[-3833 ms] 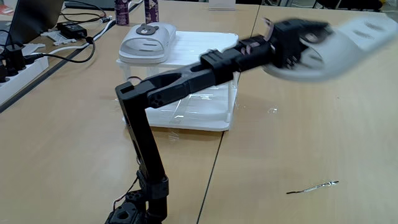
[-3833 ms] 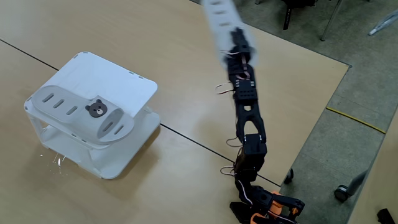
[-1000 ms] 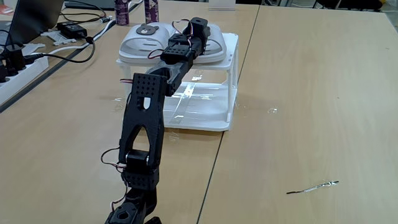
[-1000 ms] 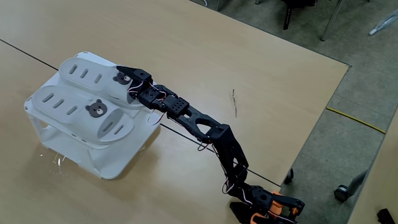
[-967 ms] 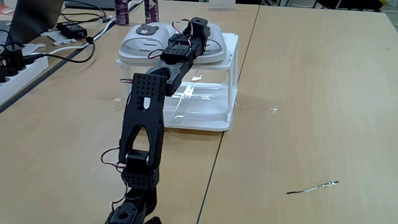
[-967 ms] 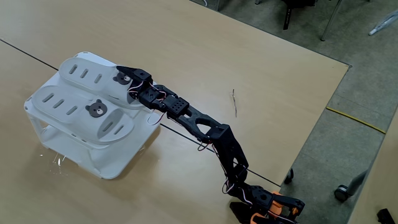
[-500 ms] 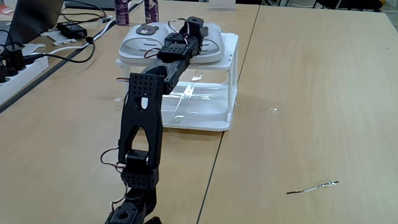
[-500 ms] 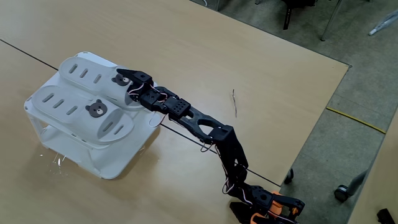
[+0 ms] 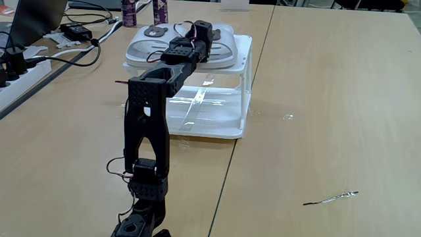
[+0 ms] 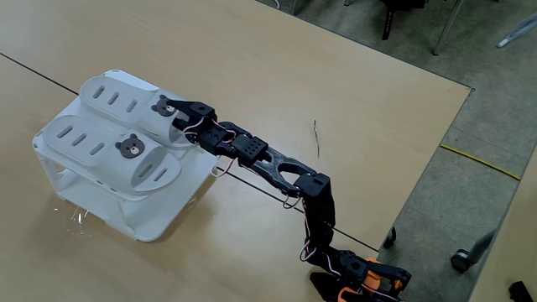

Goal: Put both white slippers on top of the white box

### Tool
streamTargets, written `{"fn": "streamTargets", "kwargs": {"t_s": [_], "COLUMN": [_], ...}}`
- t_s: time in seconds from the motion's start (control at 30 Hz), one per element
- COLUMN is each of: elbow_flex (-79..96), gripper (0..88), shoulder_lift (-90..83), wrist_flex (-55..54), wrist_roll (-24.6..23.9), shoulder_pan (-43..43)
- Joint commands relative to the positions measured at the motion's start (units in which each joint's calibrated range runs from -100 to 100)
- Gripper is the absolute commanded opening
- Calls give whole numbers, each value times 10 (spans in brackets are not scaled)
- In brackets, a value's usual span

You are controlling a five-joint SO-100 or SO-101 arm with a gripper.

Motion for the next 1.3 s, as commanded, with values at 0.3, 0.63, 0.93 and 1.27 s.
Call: {"fn": "streamTargets", "kwargs": {"t_s": [0.3,0.63,0.93,1.27], "elbow_flex": [92,202,265,193], "gripper": [162,162,153,7], "shoulder_lift": [-153,-268,-323,-328], "wrist_flex": [-2,-2,-2,-11], "wrist_roll": [4,4,4,4], "shoulder_pan": [-1,-1,-1,-1]}}
